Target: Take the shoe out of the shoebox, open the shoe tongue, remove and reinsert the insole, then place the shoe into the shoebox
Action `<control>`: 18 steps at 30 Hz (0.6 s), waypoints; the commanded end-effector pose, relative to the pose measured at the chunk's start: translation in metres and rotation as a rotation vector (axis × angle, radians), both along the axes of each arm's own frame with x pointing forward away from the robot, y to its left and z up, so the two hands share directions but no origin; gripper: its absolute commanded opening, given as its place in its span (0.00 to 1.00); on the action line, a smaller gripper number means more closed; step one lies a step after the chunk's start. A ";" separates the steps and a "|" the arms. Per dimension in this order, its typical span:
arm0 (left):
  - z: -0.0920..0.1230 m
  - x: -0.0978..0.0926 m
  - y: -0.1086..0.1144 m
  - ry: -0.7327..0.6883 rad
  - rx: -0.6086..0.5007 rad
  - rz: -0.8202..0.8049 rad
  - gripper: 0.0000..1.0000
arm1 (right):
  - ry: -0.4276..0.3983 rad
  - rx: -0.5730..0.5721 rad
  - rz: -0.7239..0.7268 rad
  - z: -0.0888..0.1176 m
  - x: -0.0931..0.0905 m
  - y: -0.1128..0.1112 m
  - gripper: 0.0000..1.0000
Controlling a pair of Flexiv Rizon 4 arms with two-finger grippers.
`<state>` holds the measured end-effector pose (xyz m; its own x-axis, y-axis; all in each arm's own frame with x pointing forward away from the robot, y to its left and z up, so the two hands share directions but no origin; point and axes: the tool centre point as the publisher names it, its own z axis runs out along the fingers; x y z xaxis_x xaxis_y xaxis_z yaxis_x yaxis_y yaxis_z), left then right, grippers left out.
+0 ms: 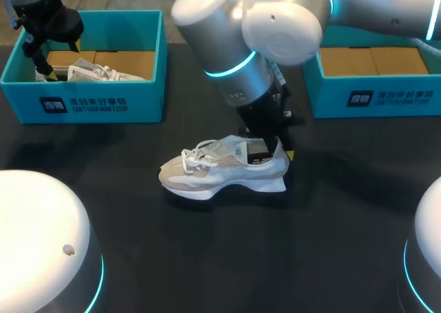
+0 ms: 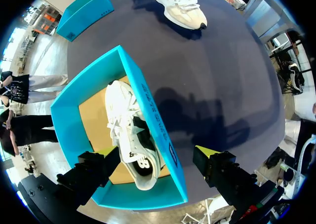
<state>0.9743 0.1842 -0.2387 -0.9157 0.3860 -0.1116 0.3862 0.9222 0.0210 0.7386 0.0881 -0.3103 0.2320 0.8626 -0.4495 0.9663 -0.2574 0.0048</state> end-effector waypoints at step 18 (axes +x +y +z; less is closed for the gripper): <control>0.000 -0.002 0.000 -0.004 0.001 0.000 1.00 | -0.046 0.041 0.012 -0.051 0.016 -0.019 0.00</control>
<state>0.9743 0.1842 -0.2387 -0.9157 0.3860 -0.1117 0.3862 0.9222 0.0210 0.7526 0.0695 -0.3554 0.2440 0.8799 -0.4078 0.9679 -0.2470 0.0462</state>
